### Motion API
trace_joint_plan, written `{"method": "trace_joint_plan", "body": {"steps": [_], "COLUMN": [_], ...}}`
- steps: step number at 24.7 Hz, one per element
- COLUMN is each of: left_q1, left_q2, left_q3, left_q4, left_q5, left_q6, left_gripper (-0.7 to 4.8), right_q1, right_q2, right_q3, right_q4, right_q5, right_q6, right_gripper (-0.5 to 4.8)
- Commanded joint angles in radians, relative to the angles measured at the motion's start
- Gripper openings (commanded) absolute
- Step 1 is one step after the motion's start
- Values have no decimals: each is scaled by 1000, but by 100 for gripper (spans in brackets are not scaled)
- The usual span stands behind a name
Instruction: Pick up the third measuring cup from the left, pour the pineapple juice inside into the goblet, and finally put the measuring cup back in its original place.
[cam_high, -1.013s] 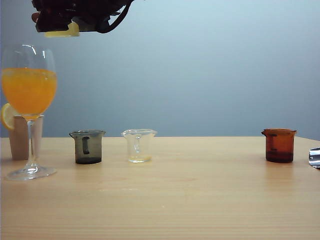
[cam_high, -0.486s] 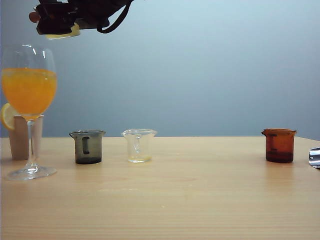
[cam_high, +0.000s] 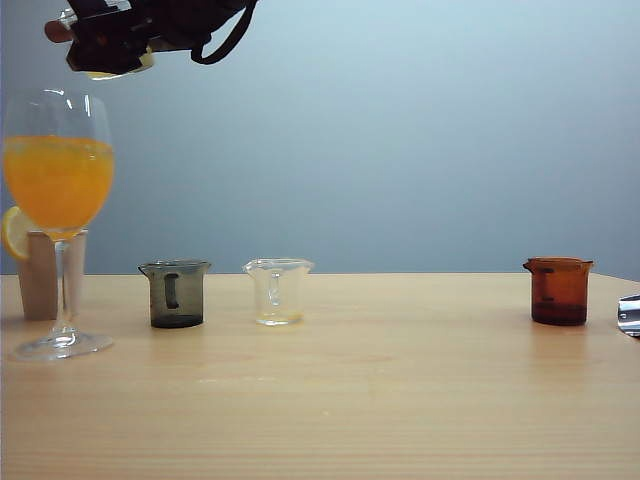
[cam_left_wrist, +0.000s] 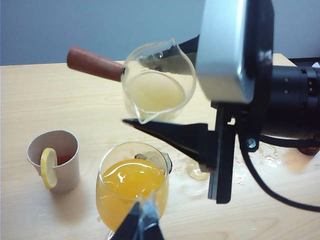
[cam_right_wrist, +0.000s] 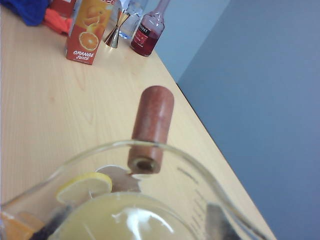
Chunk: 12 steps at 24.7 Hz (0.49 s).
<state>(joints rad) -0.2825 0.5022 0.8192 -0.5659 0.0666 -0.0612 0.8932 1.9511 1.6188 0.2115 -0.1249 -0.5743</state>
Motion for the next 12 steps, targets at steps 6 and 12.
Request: {"method": "trace_joint_plan", "body": {"steps": [6, 12], "left_q1": [0, 0], "left_q2": [-1, -1], "left_q3": [3, 3], "left_q4": [2, 1], "left_q5": [0, 1], "left_q6": [-2, -2], "left_gripper": [-5, -5], "right_q1": [8, 10], "right_q2": [13, 15], "right_q3": [6, 6], "right_q4": [66, 71], "right_q5": [0, 0], "right_q6": [-34, -95], "right_gripper": [21, 21]}}
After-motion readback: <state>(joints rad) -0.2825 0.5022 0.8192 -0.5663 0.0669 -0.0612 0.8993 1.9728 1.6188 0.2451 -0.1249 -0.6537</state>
